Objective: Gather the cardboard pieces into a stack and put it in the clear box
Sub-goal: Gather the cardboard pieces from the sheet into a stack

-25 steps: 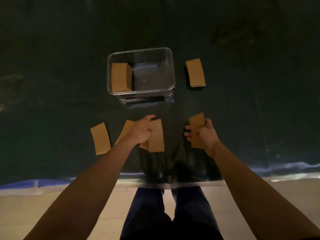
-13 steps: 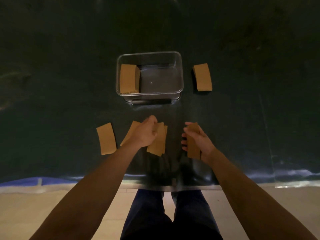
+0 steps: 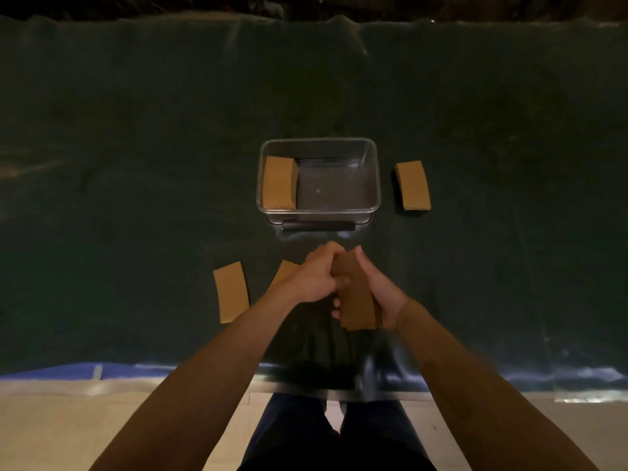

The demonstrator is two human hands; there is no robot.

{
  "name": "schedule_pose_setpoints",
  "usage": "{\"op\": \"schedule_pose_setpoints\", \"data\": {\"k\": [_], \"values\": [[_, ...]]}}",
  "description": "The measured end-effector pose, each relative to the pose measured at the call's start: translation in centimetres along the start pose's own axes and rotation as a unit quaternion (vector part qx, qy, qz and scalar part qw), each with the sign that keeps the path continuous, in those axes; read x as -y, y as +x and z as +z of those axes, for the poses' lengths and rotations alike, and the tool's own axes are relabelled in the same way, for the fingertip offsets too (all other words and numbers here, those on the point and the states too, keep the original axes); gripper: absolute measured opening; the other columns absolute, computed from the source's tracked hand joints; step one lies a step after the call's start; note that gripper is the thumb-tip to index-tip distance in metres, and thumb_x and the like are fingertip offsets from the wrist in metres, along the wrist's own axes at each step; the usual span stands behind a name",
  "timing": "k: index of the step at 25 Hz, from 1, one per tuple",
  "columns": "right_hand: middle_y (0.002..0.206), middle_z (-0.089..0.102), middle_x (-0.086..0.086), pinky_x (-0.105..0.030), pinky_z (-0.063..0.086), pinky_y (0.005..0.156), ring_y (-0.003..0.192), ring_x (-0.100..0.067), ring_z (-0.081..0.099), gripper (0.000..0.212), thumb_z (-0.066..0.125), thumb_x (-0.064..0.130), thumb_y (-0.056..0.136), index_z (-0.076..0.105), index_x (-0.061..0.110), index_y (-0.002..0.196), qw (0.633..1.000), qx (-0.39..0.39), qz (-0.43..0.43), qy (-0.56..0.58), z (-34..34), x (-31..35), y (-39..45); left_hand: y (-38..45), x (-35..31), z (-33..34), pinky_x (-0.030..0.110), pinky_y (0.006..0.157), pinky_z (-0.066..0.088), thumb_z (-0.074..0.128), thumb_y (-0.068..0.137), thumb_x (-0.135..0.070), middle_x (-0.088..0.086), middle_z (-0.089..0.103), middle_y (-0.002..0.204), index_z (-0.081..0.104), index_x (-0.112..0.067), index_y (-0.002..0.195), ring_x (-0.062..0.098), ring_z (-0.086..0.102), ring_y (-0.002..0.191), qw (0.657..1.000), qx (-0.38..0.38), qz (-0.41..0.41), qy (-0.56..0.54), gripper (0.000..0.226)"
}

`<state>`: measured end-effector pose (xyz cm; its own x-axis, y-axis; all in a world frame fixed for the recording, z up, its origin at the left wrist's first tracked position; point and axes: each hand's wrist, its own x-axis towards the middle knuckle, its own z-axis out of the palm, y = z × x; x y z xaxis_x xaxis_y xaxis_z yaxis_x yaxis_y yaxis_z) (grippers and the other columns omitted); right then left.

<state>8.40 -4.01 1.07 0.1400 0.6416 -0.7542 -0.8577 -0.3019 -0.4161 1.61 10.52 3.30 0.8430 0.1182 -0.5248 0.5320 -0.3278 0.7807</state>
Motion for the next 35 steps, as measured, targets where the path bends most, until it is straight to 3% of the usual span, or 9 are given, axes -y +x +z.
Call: {"op": "schedule_pose_setpoints", "data": {"k": [3,5,9,12,16,20,25,30,35], "values": [[0.088,0.071,-0.015,-0.041,0.058,0.062,0.066,-0.025,0.063,0.08,0.047,0.083,0.076,0.071,0.019,0.118,0.999,-0.028,-0.02,0.018,0.8,-0.2,1.0,-0.4,0.7,-0.5,0.045,0.109,0.038,0.069,0.088,-0.028,0.001,0.036,0.133,0.044,-0.027,0.137,0.023,0.035,0.129,0.988,-0.031,0.039,0.148,0.055],[0.104,0.074,-0.014,-0.042,0.058,0.065,0.079,-0.031,0.07,0.073,0.037,0.082,0.08,0.075,0.028,0.11,0.998,-0.051,-0.03,0.032,1.2,-0.1,1.7,-1.1,1.1,-0.8,0.045,0.111,0.039,0.072,0.083,-0.037,-0.006,0.026,0.152,0.021,-0.032,0.153,0.022,0.033,0.137,0.99,0.024,0.06,0.129,0.087],[0.116,0.072,-0.021,-0.047,0.059,0.078,0.101,-0.035,0.071,0.061,0.063,0.073,0.075,0.075,0.027,0.112,0.995,-0.096,-0.016,0.016,2.2,0.2,2.4,-2.6,1.7,-0.3,0.039,0.109,0.024,0.087,0.056,-0.054,-0.013,0.012,0.155,-0.016,-0.055,0.148,0.015,0.022,0.136,0.977,0.059,0.115,0.171,0.137],[0.126,0.065,-0.021,-0.046,0.058,0.081,0.11,-0.035,0.066,0.053,0.052,0.065,0.088,0.064,0.033,0.13,0.993,-0.088,-0.051,0.052,3.0,0.1,2.8,-3.0,2.2,-0.3,0.044,0.106,0.025,0.085,0.056,-0.053,-0.008,0.017,0.146,-0.009,-0.049,0.15,0.017,0.024,0.128,0.956,0.002,0.168,0.241,0.133],[0.124,0.065,-0.016,-0.041,0.058,0.072,0.103,-0.03,0.07,0.049,0.036,0.063,0.095,0.066,0.035,0.122,0.99,-0.107,-0.083,0.043,3.6,0.0,3.1,-3.3,2.8,-0.6,0.05,0.113,0.022,0.082,0.058,-0.06,0.001,0.015,0.154,-0.018,-0.053,0.148,0.028,0.024,0.137,0.945,0.015,0.177,0.273,0.135],[0.117,0.07,-0.02,-0.055,0.051,0.097,0.112,-0.037,0.064,0.061,0.047,0.071,0.086,0.068,0.026,0.122,0.991,-0.125,-0.044,0.024,4.5,-0.7,3.3,-3.1,3.8,-1.0,0.058,0.112,0.026,0.077,0.058,-0.065,0.009,0.015,0.156,-0.016,-0.051,0.15,0.035,0.024,0.14,0.934,-0.033,0.165,0.316,0.131],[0.076,0.074,-0.015,-0.039,0.059,0.058,0.063,-0.031,0.07,0.067,0.036,0.074,0.089,0.066,0.02,0.116,0.978,-0.198,-0.044,0.045,3.5,-1.5,3.5,-2.4,6.2,-2.3,0.053,0.119,0.009,0.057,0.063,-0.087,0.001,0.0,0.166,-0.022,-0.05,0.148,0.028,0.01,0.15,0.939,-0.015,0.149,0.308,0.121],[0.069,0.069,-0.015,-0.038,0.057,0.055,0.052,-0.027,0.064,0.062,0.036,0.073,0.089,0.065,0.023,0.11,0.965,-0.23,-0.058,0.11,1.7,-2.4,2.9,-1.2,10.3,-5.4,0.049,0.112,0.026,0.058,0.087,-0.059,0.007,0.024,0.16,0.009,-0.016,0.158,0.028,0.027,0.143,0.849,0.0,0.061,0.524,0.096],[0.075,0.072,-0.015,-0.04,0.058,0.059,0.058,-0.027,0.067,0.061,0.038,0.074,0.087,0.065,0.026,0.113,0.963,-0.236,-0.063,0.113,1.4,-3.1,2.4,-0.5,9.8,-5.1,0.044,0.108,0.034,0.069,0.085,-0.041,0.007,0.04,0.138,0.036,-0.017,0.148,0.028,0.038,0.13,0.859,-0.001,0.063,0.508,0.075]]}}
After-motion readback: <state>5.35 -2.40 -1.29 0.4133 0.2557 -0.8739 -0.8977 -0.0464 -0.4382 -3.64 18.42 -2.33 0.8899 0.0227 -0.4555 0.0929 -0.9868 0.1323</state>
